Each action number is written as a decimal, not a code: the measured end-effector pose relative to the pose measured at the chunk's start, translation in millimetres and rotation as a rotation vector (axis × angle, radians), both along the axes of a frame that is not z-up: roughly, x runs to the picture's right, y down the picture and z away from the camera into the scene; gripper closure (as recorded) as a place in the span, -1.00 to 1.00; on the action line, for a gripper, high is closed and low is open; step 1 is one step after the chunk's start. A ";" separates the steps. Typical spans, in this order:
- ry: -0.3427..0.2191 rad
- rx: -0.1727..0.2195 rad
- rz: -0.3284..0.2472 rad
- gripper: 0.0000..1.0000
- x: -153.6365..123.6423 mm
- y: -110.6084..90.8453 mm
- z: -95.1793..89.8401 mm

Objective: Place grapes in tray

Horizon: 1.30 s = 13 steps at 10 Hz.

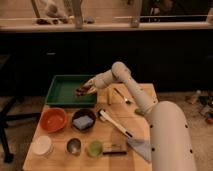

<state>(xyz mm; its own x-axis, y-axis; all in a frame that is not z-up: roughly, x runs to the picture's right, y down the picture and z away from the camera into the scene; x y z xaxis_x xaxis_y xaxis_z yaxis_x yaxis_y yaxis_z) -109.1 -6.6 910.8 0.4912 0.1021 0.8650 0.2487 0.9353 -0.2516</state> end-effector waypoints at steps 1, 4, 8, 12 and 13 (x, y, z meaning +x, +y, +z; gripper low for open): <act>-0.008 -0.001 -0.005 1.00 -2.8 1.1 0.5; -0.008 0.001 -0.004 0.55 -0.8 0.8 0.4; -0.010 0.001 -0.006 -0.27 -3.0 0.8 0.1; -0.009 0.001 -0.005 -0.60 -2.7 0.7 0.2; -0.009 0.001 -0.005 -0.60 -2.7 0.6 0.1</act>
